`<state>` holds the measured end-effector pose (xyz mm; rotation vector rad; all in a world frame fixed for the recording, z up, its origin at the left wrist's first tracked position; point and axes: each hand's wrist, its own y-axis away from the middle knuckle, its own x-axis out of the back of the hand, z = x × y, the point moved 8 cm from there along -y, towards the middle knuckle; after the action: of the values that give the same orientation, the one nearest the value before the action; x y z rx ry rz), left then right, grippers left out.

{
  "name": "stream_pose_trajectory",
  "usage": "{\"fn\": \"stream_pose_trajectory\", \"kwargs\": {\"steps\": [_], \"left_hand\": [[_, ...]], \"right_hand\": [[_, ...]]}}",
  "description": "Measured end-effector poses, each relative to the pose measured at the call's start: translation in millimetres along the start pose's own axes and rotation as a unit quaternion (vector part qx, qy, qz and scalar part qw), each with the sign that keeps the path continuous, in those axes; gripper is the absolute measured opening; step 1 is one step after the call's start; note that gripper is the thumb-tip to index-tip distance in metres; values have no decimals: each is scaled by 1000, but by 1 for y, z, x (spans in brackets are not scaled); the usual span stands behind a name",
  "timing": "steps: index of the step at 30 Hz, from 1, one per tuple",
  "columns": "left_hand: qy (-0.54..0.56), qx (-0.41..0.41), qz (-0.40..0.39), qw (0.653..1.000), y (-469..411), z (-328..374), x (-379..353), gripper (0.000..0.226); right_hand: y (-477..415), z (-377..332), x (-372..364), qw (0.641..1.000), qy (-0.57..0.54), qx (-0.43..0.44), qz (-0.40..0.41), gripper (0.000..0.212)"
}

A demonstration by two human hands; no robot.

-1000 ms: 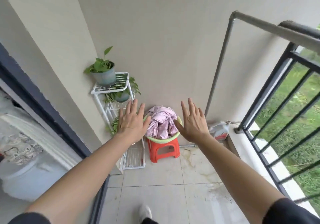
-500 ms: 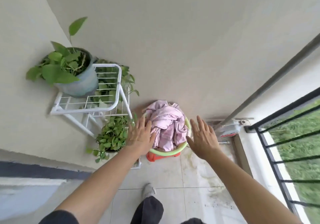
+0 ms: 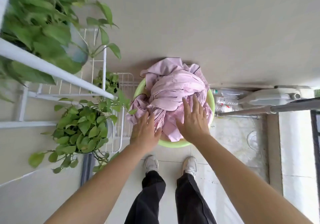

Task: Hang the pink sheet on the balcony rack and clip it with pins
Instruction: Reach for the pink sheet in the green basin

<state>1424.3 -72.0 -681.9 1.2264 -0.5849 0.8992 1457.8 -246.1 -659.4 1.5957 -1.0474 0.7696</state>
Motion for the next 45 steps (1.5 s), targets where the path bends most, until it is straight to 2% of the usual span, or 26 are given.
{"fn": "stream_pose_trajectory", "kwargs": {"steps": [4,6,8,10,12,16,19,23,25,27,32,36,38,40,42,45], "left_hand": [[19,30,-36,999,-27,-17,-39,71],[-1,20,-48,999,-31,-20,-52,75],[-27,9,-44,999,-32,-19,-58,77],[-39,-5,-36,999,-32,-15,-61,75],[-42,-25,-25,998,-33,-10,-63,71],[-61,-73,-22,995,-34,8,-68,63],[-79,-104,-26,991,-30,21,-77,58],[-107,-95,-27,989,-26,21,-83,59],[-143,-109,-24,983,-26,23,-84,56],[-155,-107,-29,982,-27,22,-85,56],[-195,-91,-19,976,-33,7,-89,53],[-217,-36,-18,975,-37,-25,-83,46],[-208,-17,-29,977,-35,-37,-81,44],[-177,-2,-22,984,-28,-38,-75,42],[-123,19,5,992,-18,-31,-61,45],[-37,25,84,995,-5,-13,-19,56]], "right_hand": [[-58,-10,-8,995,23,63,68,105],[-82,-11,-13,995,52,78,45,121],[-98,-7,-16,994,80,67,17,127],[-103,-1,-9,994,84,60,26,121],[-91,8,2,995,42,69,50,105],[-28,51,14,982,-60,103,145,79],[9,95,-5,989,-74,50,119,83],[22,127,-31,998,-20,-34,52,87],[25,130,-36,996,30,-63,61,95],[24,123,-39,994,19,-77,73,101],[11,96,-58,994,-94,-48,38,89],[-1,73,-63,996,-90,9,-15,75],[-8,59,-46,998,-46,40,-16,62],[-15,51,-11,998,-38,50,22,49],[-18,49,28,994,-77,48,63,39],[-6,39,89,974,-200,60,93,28]]}}
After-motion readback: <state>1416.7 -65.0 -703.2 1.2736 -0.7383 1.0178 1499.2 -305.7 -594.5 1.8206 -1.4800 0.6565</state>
